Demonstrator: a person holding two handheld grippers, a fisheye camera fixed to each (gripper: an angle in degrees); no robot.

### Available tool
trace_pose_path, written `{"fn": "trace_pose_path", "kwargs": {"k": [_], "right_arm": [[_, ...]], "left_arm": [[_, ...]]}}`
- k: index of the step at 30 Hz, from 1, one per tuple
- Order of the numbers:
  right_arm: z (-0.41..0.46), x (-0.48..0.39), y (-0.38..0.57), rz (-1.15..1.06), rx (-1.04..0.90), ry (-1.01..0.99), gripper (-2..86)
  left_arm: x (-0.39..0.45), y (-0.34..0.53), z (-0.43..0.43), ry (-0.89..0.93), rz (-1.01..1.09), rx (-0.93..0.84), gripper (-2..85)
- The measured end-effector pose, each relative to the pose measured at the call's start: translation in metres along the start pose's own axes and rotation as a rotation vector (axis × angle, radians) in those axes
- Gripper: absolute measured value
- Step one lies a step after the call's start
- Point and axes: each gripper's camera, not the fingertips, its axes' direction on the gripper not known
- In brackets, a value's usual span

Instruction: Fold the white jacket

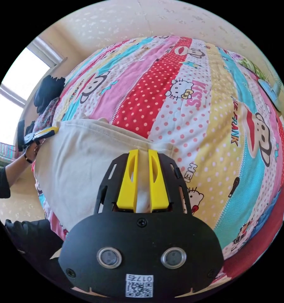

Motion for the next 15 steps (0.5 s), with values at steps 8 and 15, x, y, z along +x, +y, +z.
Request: {"fn": "trace_pose_path", "kwargs": {"k": [8,15], "right_arm": [[-0.037,-0.028,0.015,0.017,0.025,-0.034,7.0],[-0.053,-0.029,-0.013,0.157,0.013,-0.045,6.3]], "left_arm": [[0.002,0.070,-0.059,0.201,-0.019,0.081,3.5],[-0.032,0.140,-0.033,0.099,-0.204,0.037,0.3]]}}
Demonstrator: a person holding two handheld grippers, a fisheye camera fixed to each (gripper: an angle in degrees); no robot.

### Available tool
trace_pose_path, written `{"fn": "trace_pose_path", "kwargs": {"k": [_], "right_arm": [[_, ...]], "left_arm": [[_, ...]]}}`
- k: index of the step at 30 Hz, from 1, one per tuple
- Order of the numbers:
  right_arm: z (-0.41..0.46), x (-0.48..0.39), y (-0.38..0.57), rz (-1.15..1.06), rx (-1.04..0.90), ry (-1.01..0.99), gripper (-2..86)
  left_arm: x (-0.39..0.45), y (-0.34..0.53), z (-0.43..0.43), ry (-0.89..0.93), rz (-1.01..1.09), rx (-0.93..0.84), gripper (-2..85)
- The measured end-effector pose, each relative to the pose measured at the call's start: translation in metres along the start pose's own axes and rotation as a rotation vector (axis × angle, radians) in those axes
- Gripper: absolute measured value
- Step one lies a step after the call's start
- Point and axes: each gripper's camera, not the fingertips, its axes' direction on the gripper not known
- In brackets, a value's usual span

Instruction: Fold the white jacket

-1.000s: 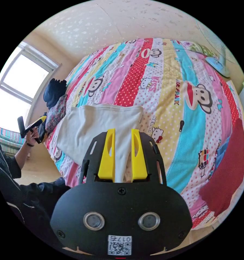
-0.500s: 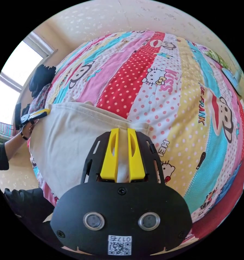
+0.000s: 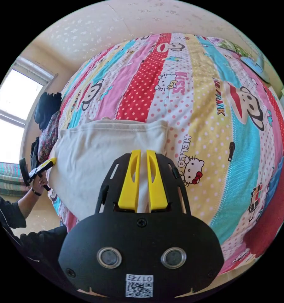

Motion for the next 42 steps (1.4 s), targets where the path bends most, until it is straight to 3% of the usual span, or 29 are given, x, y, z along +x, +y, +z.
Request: {"fn": "trace_pose_path", "kwargs": {"k": [5,8,12,17,22,27,32,35,42], "right_arm": [[-0.043,-0.067,-0.021,-0.112,0.041,0.002,8.7],[-0.047,-0.113,-0.027,-0.179,0.049,0.002,9.0],[-0.039,-0.161,-0.036,-0.212,0.053,-0.037,9.3],[-0.020,-0.232,-0.066,-0.149,-0.046,-0.198,12.1],[0.015,-0.331,-0.113,-0.188,-0.259,-0.228,16.8],[0.055,-0.451,-0.157,-0.304,-0.394,-0.065,18.2],[0.120,-0.540,-0.175,-0.417,-0.512,0.312,18.3],[0.165,-0.551,-0.171,-0.461,-0.594,0.563,17.9],[0.186,-0.538,-0.162,-0.534,-0.645,0.589,11.2]], "left_arm": [[-0.057,0.049,-0.038,0.172,-0.273,0.071,6.5],[-0.093,0.087,-0.031,0.395,-0.414,0.011,11.1],[-0.120,0.119,0.005,0.466,-0.461,-0.143,13.4],[-0.145,0.133,0.035,0.598,-0.570,-0.175,9.1],[-0.148,0.122,0.009,0.604,-0.489,-0.147,5.7],[-0.125,0.102,-0.048,0.489,-0.327,-0.053,5.6],[-0.113,0.089,-0.083,0.407,-0.248,-0.014,5.7],[-0.119,0.087,-0.096,0.416,-0.258,-0.004,5.8],[-0.140,0.093,-0.130,0.433,-0.326,-0.005,5.9]]}}
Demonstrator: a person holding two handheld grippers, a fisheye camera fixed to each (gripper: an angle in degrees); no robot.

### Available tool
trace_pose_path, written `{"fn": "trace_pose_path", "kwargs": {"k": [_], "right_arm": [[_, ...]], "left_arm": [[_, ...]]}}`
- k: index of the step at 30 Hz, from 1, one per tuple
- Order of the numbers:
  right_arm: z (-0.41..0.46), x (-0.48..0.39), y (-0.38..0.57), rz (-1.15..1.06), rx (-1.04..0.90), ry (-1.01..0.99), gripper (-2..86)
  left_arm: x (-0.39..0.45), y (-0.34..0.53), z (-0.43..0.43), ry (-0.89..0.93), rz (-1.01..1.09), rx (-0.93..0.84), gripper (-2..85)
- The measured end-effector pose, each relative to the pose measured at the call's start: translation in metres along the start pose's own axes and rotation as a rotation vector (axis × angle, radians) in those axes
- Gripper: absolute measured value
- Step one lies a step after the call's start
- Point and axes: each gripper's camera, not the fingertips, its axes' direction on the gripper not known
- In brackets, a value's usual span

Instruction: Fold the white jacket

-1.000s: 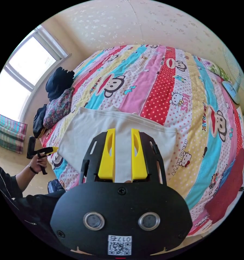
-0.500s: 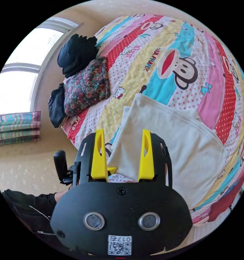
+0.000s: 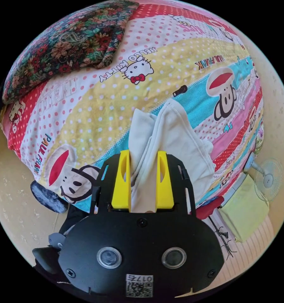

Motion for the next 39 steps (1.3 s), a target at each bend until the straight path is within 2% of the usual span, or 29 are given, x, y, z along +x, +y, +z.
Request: {"fn": "trace_pose_path", "kwargs": {"k": [3,10,12,14,17,20,26,30,33,36,39], "right_arm": [[-0.007,0.025,0.027,-0.014,0.078,-0.049,8.5],[-0.001,0.181,0.175,-0.060,0.493,-0.476,7.7],[0.027,0.235,0.218,-0.047,0.606,-0.620,7.7],[0.090,0.307,0.268,-0.004,0.717,-0.865,7.6],[0.190,0.380,0.324,0.044,0.843,-1.074,7.4],[0.286,0.425,0.365,0.095,0.897,-1.145,7.2],[0.460,0.456,0.386,0.235,0.862,-1.287,7.2],[0.507,0.465,0.388,0.186,0.893,-1.410,7.5],[0.525,0.471,0.397,0.151,0.867,-1.459,8.4],[0.528,0.477,0.423,0.186,0.837,-1.417,10.0],[0.514,0.473,0.468,0.232,0.906,-1.337,11.8]], "left_arm": [[0.019,-0.004,-0.027,0.069,-0.026,0.018,6.0],[0.142,-0.022,-0.075,0.052,0.136,0.033,6.1],[0.193,-0.025,-0.074,0.046,0.197,0.038,6.1],[0.232,-0.027,-0.064,0.024,0.240,0.025,6.0],[0.290,-0.028,-0.036,0.006,0.280,-0.002,5.9],[0.341,-0.024,0.007,-0.047,0.348,-0.040,5.9],[0.393,-0.008,0.094,-0.208,0.316,-0.121,5.9],[0.423,-0.002,0.095,-0.290,0.312,-0.079,6.4],[0.453,0.003,0.067,-0.239,0.376,-0.056,8.2],[0.479,0.006,0.027,-0.168,0.449,-0.082,8.0],[0.502,0.004,-0.025,-0.162,0.527,-0.074,8.0]]}}
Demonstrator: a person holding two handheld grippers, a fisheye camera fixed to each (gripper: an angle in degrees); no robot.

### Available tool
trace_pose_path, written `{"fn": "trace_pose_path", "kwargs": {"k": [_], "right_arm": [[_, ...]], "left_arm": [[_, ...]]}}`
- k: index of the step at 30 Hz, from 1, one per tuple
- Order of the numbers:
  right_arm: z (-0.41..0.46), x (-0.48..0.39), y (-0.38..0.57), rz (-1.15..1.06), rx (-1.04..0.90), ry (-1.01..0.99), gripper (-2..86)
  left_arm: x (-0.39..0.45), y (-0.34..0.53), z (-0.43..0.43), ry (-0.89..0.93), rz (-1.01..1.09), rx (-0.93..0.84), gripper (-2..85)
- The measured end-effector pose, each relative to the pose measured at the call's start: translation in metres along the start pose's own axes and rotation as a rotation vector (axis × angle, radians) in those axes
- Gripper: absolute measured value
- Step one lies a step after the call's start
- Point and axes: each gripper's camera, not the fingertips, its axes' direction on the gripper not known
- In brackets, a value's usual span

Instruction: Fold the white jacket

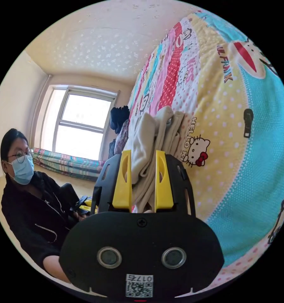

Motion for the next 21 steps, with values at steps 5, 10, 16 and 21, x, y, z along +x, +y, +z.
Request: {"fn": "trace_pose_path", "kwargs": {"k": [5,10,16,21], "right_arm": [[0.011,-0.071,0.064,-0.139,-0.047,0.141,13.3],[0.047,-0.080,0.119,-0.160,-0.180,0.280,13.3],[0.055,-0.078,0.146,-0.160,-0.106,0.333,8.1],[0.056,-0.090,0.142,-0.187,-0.174,0.410,3.3]], "left_arm": [[0.002,-0.005,-0.063,-0.315,0.153,0.024,8.4],[-0.025,-0.012,-0.059,-0.443,0.100,-0.152,10.8],[-0.042,-0.028,-0.052,-0.417,0.027,-0.197,10.6],[-0.038,-0.056,-0.058,-0.361,0.150,-0.267,5.2]]}}
